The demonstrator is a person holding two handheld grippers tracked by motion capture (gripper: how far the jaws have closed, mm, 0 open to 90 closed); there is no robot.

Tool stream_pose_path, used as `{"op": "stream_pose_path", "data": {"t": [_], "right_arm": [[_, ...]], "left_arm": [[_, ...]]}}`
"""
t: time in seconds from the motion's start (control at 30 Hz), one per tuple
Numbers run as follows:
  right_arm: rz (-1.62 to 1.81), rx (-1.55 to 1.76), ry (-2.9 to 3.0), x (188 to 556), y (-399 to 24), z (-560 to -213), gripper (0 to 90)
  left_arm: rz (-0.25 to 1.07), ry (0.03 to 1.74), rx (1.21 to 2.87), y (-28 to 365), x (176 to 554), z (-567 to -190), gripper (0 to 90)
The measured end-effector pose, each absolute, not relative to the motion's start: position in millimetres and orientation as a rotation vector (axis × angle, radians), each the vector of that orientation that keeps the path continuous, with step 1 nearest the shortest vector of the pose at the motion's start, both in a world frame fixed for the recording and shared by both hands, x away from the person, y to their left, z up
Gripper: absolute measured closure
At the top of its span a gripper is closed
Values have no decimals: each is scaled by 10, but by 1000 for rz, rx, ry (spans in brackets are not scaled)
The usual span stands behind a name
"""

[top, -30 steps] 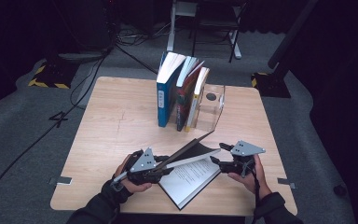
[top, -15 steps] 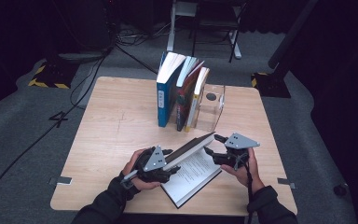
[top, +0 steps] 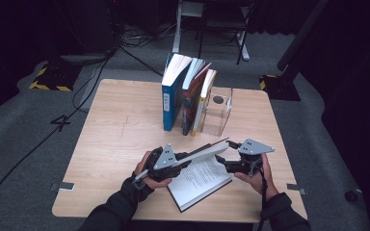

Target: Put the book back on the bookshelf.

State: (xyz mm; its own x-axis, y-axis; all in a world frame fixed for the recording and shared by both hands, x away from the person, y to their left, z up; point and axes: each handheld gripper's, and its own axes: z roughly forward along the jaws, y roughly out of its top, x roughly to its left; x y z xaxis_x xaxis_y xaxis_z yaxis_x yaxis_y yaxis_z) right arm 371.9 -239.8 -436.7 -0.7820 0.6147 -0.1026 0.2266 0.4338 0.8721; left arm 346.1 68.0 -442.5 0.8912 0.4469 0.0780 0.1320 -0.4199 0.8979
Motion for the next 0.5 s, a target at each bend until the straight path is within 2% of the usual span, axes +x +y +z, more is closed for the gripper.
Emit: {"op": "stream_pose_path", "data": {"t": [0.27,0.5], "right_arm": [[1312,660,2377,3741,-2742,-4453,265],[1388,584,2386,3773,-2783,-4468,365]], "left_arm": [[259,298,1975,486,3544,-4359,702],[264,261,2012,517,3587,-4318,711]]}}
